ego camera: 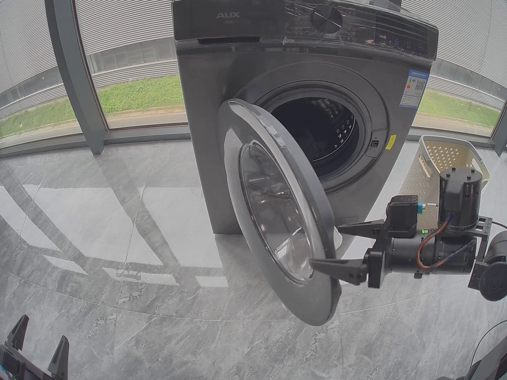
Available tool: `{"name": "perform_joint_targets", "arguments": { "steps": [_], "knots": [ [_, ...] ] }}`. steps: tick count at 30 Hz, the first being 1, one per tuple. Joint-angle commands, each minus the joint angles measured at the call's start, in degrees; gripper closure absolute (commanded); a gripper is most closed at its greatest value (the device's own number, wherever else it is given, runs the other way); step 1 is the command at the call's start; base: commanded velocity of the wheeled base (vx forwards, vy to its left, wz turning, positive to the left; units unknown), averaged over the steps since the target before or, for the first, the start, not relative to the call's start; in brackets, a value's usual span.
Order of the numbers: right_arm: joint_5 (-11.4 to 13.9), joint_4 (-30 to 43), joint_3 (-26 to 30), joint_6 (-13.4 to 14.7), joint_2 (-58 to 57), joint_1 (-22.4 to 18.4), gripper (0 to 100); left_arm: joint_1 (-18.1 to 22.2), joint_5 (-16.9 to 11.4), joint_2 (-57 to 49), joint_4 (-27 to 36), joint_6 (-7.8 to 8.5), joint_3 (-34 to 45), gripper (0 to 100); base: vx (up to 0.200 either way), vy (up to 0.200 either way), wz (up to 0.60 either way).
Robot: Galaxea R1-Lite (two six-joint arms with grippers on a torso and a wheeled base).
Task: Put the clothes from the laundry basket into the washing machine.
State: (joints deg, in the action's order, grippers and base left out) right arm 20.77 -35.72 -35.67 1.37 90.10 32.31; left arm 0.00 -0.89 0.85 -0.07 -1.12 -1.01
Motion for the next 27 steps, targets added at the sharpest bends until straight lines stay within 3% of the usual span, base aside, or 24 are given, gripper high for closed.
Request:
{"name": "perform_joint_targets", "arguments": {
  "steps": [1, 4, 8, 9, 10, 11, 13, 17, 22, 27],
  "knots": [
    [-3.02, -3.04, -2.56, 0.04, 3.77, -1.46, 0, 0.0, 0.1, -0.77, -0.01, -0.02, 1.01, 0, 0.0, 0.0, 0.0],
    [-3.63, -7.35, -1.86, -0.22, 3.5, -5.23, 0, 0.0, 0.1, -0.77, -0.1, 0.07, 1.01, 0, 0.0, 0.0, 0.0],
    [-4.34, -8.93, -1.6, -1.98, 0.78, -13.23, 0, -0.09, 0.1, -0.77, -0.01, 0.07, 1.01, 0, 0.0, 0.0, 0.0],
    [-4.34, -9.02, -2.04, -3.65, -0.8, -19.3, 0, -0.09, 0.1, -0.77, -0.01, 0.24, 1.01, 0, 0.0, 0.0, 0.0],
    [-4.34, -9.11, -2.12, -4.27, -1.07, -21.06, 0, -0.09, 0.01, -0.77, -0.01, 0.33, 1.01, 0, 0.0, 0.0, 0.0],
    [-4.25, -9.55, -2.3, -6.11, -1.68, -25.98, 0, -0.09, -0.08, -0.77, 0.07, 0.51, 1.01, 0, 0.0, 0.0, 0.0],
    [-3.72, -10.16, -2.12, -7.52, -3.09, -30.2, 0, -0.09, -0.16, -0.77, 0.07, 0.68, 1.01, 0, 0.0, 0.0, 0.0],
    [-2.76, -10.07, -1.07, -7.25, -6.34, -31.25, 0, -0.09, -0.16, -0.77, 0.07, 0.77, 1.01, 0, 0.0, 0.0, 0.0],
    [0.15, -9.02, 6.49, -5.94, -12.49, -31.07, 0, -0.09, -0.16, -0.77, 0.07, 0.68, 1.01, 0, 0.0, 0.0, 0.0],
    [0.23, -8.23, 12.64, -5.41, -11.97, -25.98, 0, -0.09, -0.16, -0.77, 0.07, 0.68, 1.01, 0, 0.0, -0.12, 0.0]
  ]
}}
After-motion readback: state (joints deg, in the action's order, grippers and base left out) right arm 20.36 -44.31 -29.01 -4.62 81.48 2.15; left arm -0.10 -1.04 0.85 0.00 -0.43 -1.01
